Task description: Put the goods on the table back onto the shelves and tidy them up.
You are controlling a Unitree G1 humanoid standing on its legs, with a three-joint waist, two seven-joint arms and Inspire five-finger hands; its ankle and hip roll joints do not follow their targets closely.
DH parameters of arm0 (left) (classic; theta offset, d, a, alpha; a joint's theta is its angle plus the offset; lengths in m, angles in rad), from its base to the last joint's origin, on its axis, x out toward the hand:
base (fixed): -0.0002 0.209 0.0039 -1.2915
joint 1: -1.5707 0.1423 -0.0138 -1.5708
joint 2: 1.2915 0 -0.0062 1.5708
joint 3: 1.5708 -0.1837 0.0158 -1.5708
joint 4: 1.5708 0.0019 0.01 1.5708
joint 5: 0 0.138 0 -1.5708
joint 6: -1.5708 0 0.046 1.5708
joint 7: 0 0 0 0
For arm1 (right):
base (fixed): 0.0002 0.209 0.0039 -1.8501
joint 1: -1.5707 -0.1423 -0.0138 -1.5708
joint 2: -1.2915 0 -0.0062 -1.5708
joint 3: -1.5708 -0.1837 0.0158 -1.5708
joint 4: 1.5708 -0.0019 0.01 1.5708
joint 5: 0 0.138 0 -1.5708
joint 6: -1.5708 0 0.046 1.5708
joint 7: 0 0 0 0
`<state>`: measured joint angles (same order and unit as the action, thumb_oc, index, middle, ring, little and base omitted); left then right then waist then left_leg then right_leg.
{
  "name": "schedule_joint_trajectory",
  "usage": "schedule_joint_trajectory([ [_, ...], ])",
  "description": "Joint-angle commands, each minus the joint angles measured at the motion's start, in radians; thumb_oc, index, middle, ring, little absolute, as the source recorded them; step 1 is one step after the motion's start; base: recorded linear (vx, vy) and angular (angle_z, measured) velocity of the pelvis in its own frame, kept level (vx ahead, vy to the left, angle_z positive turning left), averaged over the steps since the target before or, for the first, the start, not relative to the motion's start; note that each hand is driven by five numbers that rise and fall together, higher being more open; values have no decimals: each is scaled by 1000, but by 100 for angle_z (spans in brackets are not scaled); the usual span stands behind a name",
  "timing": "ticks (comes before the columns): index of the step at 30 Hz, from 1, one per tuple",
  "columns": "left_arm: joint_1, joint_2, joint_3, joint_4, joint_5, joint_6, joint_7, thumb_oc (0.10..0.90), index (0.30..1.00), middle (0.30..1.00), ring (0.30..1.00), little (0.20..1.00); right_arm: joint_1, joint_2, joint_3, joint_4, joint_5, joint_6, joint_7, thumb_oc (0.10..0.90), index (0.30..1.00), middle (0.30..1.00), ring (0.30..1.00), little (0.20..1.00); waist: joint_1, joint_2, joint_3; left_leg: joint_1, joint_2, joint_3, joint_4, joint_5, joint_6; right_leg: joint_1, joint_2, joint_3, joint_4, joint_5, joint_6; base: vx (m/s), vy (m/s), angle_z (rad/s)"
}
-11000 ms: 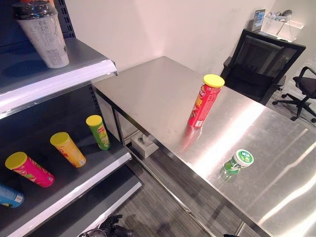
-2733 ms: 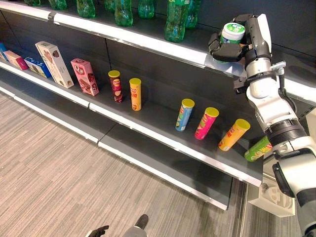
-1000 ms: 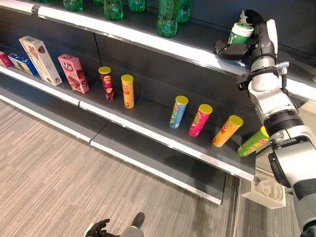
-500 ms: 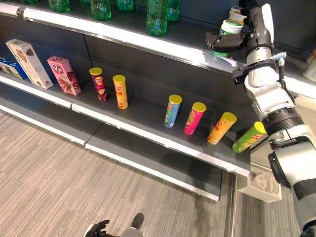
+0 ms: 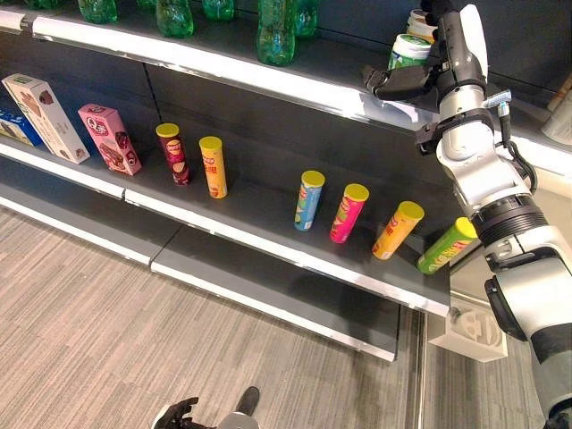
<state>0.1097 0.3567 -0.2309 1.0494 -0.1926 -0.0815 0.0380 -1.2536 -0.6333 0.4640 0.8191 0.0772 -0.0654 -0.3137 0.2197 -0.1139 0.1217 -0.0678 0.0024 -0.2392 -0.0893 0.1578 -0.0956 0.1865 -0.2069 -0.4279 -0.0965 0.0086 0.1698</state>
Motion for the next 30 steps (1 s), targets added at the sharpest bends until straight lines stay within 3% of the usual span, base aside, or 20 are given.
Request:
schedule_joint_trajectory([
  [1,-24,35,-41,10,18,-31,24,800,900,900,900,900,-124,-81,64,-21,-58,-35,-84,800,900,900,900,900,8,-2,-56,77,21,111,2,-181,12,-42,-44,-27,9,31,31,0,0,0],
  [7,-27,33,-38,20,23,-33,36,800,900,900,900,900,-137,-84,82,7,-103,-15,-98,800,900,900,900,900,2,-5,-53,80,22,114,2,-182,13,-42,-45,-22,9,34,31,3,5,-6],
  [15,-19,35,-36,18,18,-29,22,800,900,900,900,900,-89,-86,24,-92,73,-88,-53,800,900,900,900,900,8,-5,-53,82,21,117,2,-182,14,-41,-47,-23,9,33,33,0,0,0],
  [18,-14,23,-10,24,27,-20,21,800,900,900,900,900,-7,-179,-108,-433,147,-171,-81,800,900,900,900,900,-10,1,-50,90,27,126,2,-192,13,-41,-44,-13,9,27,34,39,15,0],
  [21,-9,17,6,28,37,-17,19,800,900,900,900,900,52,-229,-191,-568,164,-198,-90,800,900,900,900,900,-25,1,-53,88,25,131,2,-190,16,-48,-46,-8,9,31,34,1,11,-4],
  [24,2,-5,39,44,56,-15,8,800,900,900,900,900,189,-332,-359,-792,272,-293,-67,800,900,900,900,900,-72,-4,-61,92,29,154,2,-199,18,-62,-45,12,9,33,38,12,27,-14],
  [25,4,-2,43,45,59,-15,3,800,900,900,900,900,233,-353,-406,-835,293,-309,-55,800,900,900,900,900,-78,-10,-64,94,30,163,2,-202,18,-67,-44,19,9,35,40,14,22,-45],
  [27,21,-6,69,33,64,-21,-15,800,900,900,900,900,372,-469,-536,-926,358,-345,-21,800,900,900,900,900,-133,-14,-68,106,38,208,2,-213,18,-89,-43,54,9,45,47,1,37,-57],
  [29,28,-4,76,26,68,-25,-22,800,900,900,900,900,450,-520,-600,-940,385,-346,1,800,900,900,900,900,-146,-18,-70,114,40,235,2,-220,18,-101,-42,77,9,53,51,4,32,-71],
  [30,38,-4,91,12,70,-29,-34,800,900,900,900,900,559,-602,-681,-918,375,-333,3,800,900,900,900,900,-178,-18,-69,126,45,267,2,-227,17,-115,-39,106,9,62,55,4,22,-93],
])
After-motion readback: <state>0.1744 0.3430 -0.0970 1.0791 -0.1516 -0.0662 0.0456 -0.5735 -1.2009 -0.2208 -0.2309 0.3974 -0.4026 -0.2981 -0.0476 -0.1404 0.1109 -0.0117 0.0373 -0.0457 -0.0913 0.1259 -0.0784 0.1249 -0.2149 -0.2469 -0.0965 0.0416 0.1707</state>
